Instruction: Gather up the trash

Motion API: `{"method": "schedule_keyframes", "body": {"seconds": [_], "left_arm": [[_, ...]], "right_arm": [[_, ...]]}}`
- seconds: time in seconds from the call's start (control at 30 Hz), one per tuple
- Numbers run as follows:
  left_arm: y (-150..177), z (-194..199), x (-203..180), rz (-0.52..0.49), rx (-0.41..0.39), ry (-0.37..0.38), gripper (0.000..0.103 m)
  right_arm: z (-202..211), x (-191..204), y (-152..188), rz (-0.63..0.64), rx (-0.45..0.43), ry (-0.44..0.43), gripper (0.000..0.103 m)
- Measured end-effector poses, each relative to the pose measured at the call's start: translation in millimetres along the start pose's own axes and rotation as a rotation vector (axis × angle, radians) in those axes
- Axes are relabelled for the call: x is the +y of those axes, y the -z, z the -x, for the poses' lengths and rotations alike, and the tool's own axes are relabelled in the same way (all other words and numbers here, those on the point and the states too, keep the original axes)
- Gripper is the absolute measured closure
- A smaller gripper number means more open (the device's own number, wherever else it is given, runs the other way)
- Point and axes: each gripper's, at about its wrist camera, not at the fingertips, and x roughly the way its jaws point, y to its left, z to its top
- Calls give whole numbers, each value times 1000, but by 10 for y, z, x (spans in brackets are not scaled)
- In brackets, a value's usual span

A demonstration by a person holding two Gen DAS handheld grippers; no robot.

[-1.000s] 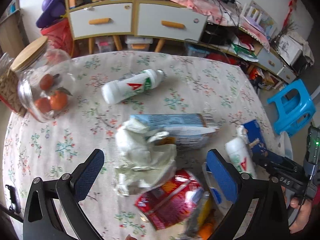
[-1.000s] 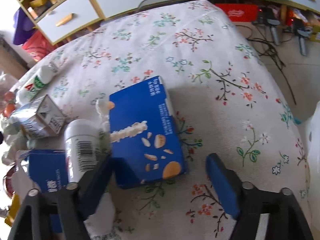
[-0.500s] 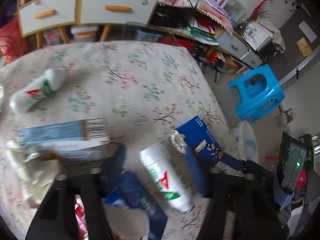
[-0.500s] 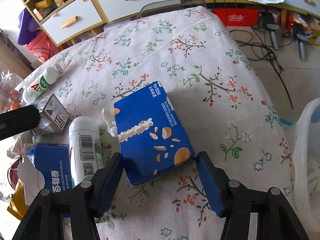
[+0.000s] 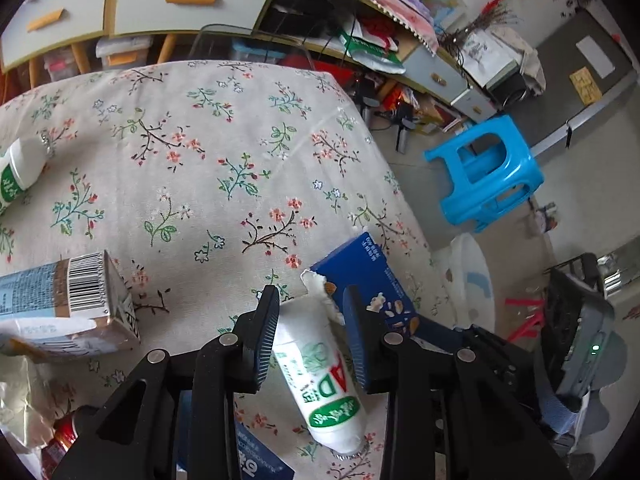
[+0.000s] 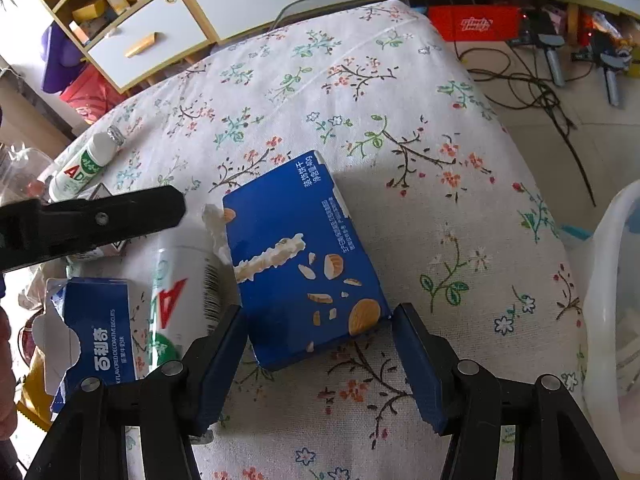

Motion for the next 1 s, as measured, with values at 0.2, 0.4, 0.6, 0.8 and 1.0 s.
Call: {"method": "schedule_keyframes", "body": {"seconds": [0.2, 0.4, 0.6, 0.8, 1.0], "left_arm": [[62, -77, 49, -31, 42, -107, 66], [101, -17, 63, -56, 41, -154, 66], [160, 74, 79, -38, 33, -138, 66], [123, 253, 37, -20, -33, -57, 60], [66, 102, -71, -25, -48, 47, 56]], "right_arm": [[37, -17, 10, 13, -6, 25, 38], [321, 98, 37, 159, -134, 226, 39], [366, 40, 81, 197, -110, 250, 88], [398, -153, 140, 78, -85, 170, 46], [508, -334, 118, -14, -101, 147, 43]]}}
